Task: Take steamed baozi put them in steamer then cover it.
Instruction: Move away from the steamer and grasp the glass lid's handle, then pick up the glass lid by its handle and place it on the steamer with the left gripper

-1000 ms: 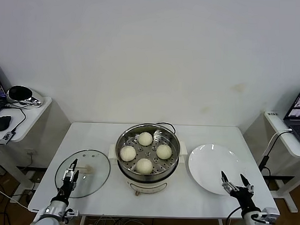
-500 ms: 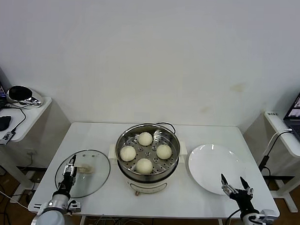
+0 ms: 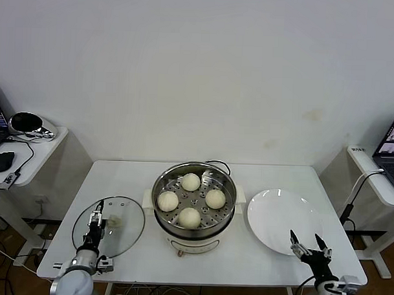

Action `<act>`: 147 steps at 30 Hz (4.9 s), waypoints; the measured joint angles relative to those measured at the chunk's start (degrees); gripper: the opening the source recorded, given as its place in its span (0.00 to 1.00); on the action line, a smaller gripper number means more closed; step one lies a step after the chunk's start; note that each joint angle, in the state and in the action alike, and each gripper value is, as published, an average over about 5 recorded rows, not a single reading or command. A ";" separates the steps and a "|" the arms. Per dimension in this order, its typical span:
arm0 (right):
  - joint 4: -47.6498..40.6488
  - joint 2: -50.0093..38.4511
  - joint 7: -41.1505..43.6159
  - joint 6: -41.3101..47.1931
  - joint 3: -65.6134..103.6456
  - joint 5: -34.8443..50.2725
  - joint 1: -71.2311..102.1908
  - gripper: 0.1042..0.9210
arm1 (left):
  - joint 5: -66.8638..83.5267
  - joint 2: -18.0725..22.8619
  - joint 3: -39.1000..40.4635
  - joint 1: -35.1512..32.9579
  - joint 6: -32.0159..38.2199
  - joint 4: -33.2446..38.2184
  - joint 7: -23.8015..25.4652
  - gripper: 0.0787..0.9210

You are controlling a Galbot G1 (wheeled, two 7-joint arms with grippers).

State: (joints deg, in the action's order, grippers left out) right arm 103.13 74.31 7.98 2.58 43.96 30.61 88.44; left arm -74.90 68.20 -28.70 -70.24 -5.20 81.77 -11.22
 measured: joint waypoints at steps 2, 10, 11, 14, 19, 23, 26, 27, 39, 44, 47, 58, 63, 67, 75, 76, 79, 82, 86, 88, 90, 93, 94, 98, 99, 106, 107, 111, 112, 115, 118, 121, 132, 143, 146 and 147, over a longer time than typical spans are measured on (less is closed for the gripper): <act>-0.19 -0.14 0.01 -0.07 -0.10 -0.12 0.08 0.88 | 0.15 0.31 0.08 0.61 -0.11 -0.66 -0.39 0.88; -0.40 -0.33 0.01 -0.27 -0.10 -0.35 0.33 0.88 | 0.92 0.90 -0.06 2.92 -0.26 -3.96 -2.44 0.88; -0.44 -0.32 0.01 -0.33 -0.12 -0.41 0.38 0.88 | 1.08 0.92 -0.05 3.10 -0.22 -4.33 -2.64 0.88; -0.53 -0.30 0.01 -0.49 -0.15 -0.54 0.49 0.88 | 1.56 0.96 0.02 3.42 -0.05 -5.27 -3.39 0.88; -0.47 -0.33 0.02 -0.69 -0.14 -0.82 0.80 0.88 | 2.47 1.13 0.04 3.86 0.49 -6.78 -4.48 0.79; -0.10 -0.72 0.07 -0.98 0.15 -1.06 1.30 0.88 | 3.23 1.10 0.07 4.17 1.48 -8.04 -5.15 0.66; 0.14 -1.05 0.08 -1.01 0.57 -1.06 1.71 0.88 | 3.65 1.13 0.20 4.35 2.42 -9.00 -5.78 0.55; 0.23 -1.10 0.08 -1.01 0.68 -1.06 1.80 0.88 | 3.80 1.15 0.27 4.41 2.69 -9.25 -5.94 0.52; 0.95 -0.62 0.00 -1.32 0.95 -1.42 2.19 0.88 | 4.82 0.87 0.93 5.89 5.03 -11.13 -6.20 0.12; 1.05 -0.65 0.04 -1.27 1.06 -1.47 2.14 0.88 | 4.95 0.46 0.86 6.20 5.58 -11.98 -6.56 0.07; 1.31 -0.80 0.05 -1.08 1.04 -1.44 2.15 0.88 | 5.05 0.32 0.50 5.90 5.44 -11.76 -6.41 0.07; 3.45 -0.78 -0.98 -0.89 0.98 -3.53 2.24 0.88 | 9.05 0.93 -2.28 1.14 -2.92 0.00 -1.63 0.07; 4.43 -0.39 -1.43 -0.93 0.91 -4.54 1.66 0.88 | 9.82 0.93 -2.90 -2.33 -9.17 8.32 1.24 0.07; 4.62 -0.02 -1.78 -0.84 0.85 -5.06 1.02 0.88 | 8.59 0.68 -2.63 -4.94 -15.12 14.52 3.54 0.07; 5.50 0.87 -2.15 -0.28 0.36 -7.09 0.72 0.88 | 2.25 1.48 -1.53 -6.16 -26.94 25.28 11.00 0.07; 5.52 1.02 -2.26 -0.21 0.33 -7.42 0.69 0.88 | 1.39 1.64 -1.25 -5.97 -28.07 26.39 12.13 0.07; 5.62 1.51 -2.60 0.00 0.07 -8.37 0.65 0.88 | -1.08 2.28 -0.11 -4.99 -30.86 28.96 15.26 0.07; 5.80 2.14 -2.73 0.16 -0.31 -9.27 0.75 0.88 | -3.31 3.28 1.59 -3.50 -32.77 30.54 17.81 0.07; 5.63 2.99 -2.79 0.14 -0.43 -10.24 0.61 0.88 | -6.14 5.10 4.58 -0.94 -34.66 31.45 20.23 0.07; 5.39 3.37 -2.90 0.17 -0.30 -10.60 0.40 0.88 | -7.62 6.21 6.29 0.50 -35.42 31.48 21.24 0.07; 5.12 3.75 -3.03 0.21 -0.16 -10.96 0.19 0.88 | -9.12 7.43 8.04 2.01 -36.05 31.32 22.27 0.07; 4.77 4.31 -3.14 0.23 -0.04 -11.46 -0.06 0.88 | -11.32 9.34 10.64 4.27 -36.75 30.83 23.81 0.07; 4.68 4.49 -3.16 0.23 -0.02 -11.61 -0.13 0.88 | -12.03 9.97 11.49 5.00 -36.89 30.63 24.29 0.07; 4.21 5.12 -3.23 0.21 -0.07 -12.17 -0.36 0.88 | -14.62 12.53 14.83 7.94 -37.02 29.62 25.83 0.07; 4.06 5.27 -3.25 0.20 -0.13 -12.28 -0.40 0.88 | -15.14 13.17 15.68 8.68 -37.02 29.29 26.14 0.07; 3.14 6.26 -3.38 0.11 -0.72 -13.14 -0.87 0.88 | -17.55 17.51 21.62 13.79 -37.02 26.29 27.67 0.07; 3.06 6.36 -3.40 0.12 -0.77 -13.23 -0.94 0.88 | -17.75 18.08 22.48 14.46 -37.01 25.82 27.83 0.07; 2.81 6.72 -3.48 0.13 -0.74 -13.46 -1.26 0.88 | -18.36 19.84 25.78 16.50 -37.00 24.06 28.00 0.07; 2.74 6.82 -3.50 0.13 -0.71 -13.52 -1.33 0.88 | -18.43 20.17 26.55 16.80 -37.00 23.69 28.00 0.07; 2.47 7.10 -3.52 0.13 -0.73 -13.73 -1.47 0.88 | -18.52 21.02 28.73 17.36 -37.00 22.79 28.09 0.07; 2.23 7.28 -3.53 0.07 -0.80 -13.93 -1.52 0.88 | -18.67 21.60 30.64 17.61 -36.99 21.82 28.17 0.07; 2.00 7.40 -3.53 -0.09 -0.82 -14.03 -1.67 0.88 | -18.92 22.09 31.82 17.64 -36.98 20.88 28.28 0.07; 1.49 7.43 -3.54 -0.24 -0.98 -14.31 -2.42 0.88 | -19.15 23.06 33.55 17.53 -37.00 18.17 29.60 0.07; 1.33 7.46 -3.54 -0.49 -1.06 -14.25 -2.64 0.88 | -19.74 23.32 33.99 16.90 -36.99 16.35 30.36 0.07; 1.25 7.48 -3.54 -0.54 -1.09 -14.23 -2.78 0.88 | -20.12 23.34 33.96 16.78 -37.00 16.20 30.82 0.07; 1.22 7.50 -3.54 -0.57 -1.10 -14.24 -2.79 0.88 | -20.23 23.34 33.99 16.75 -37.00 16.15 30.94 0.07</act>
State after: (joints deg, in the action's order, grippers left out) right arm 104.36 81.81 4.43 2.01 42.86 16.37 85.65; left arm -95.13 91.55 5.29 -53.49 -42.20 97.92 19.72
